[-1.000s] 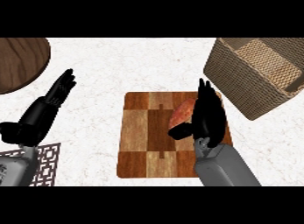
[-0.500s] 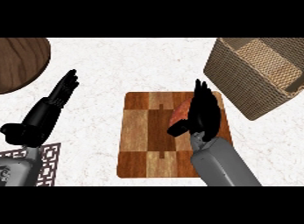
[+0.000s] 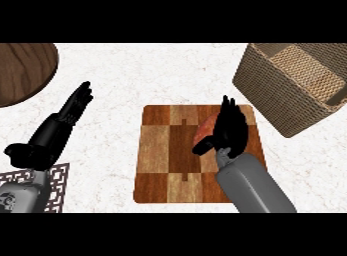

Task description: Pick the sweet potato from the cutting board and place it in the basket

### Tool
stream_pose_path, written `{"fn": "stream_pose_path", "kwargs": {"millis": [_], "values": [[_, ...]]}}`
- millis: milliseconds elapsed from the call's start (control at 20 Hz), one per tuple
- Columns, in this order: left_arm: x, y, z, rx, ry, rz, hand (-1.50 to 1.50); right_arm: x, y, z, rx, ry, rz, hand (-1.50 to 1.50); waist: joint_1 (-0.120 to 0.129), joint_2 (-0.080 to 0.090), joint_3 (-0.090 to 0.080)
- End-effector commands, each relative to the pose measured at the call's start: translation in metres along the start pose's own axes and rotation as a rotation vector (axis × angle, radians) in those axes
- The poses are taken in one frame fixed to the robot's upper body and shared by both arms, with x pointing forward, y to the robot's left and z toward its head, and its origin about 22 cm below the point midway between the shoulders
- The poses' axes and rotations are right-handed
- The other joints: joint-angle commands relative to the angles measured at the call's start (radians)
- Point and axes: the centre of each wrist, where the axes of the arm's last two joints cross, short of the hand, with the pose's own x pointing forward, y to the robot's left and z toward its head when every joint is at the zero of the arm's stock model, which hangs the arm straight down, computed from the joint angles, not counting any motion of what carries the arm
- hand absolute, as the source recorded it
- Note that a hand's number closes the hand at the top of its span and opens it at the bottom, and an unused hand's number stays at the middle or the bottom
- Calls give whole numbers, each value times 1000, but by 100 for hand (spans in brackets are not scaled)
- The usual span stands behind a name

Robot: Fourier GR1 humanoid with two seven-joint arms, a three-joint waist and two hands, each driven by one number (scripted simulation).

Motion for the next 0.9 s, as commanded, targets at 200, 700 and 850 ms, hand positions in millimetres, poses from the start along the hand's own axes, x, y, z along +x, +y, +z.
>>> {"fn": "stream_pose_path", "kwargs": {"millis": [200, 700, 850], "values": [[2, 7, -1, 5, -17, 2, 0, -11, 14, 3, 66, 77, -26, -150, -4, -1, 0], [4, 11, -11, 9, -11, 1, 0, -17, 44, -20, 125, 46, 16, 150, 2, 1, 0], [-10, -3, -5, 7, -25, 10, 0, -6, 41, -18, 131, 32, 65, 150, 2, 1, 0]]}}
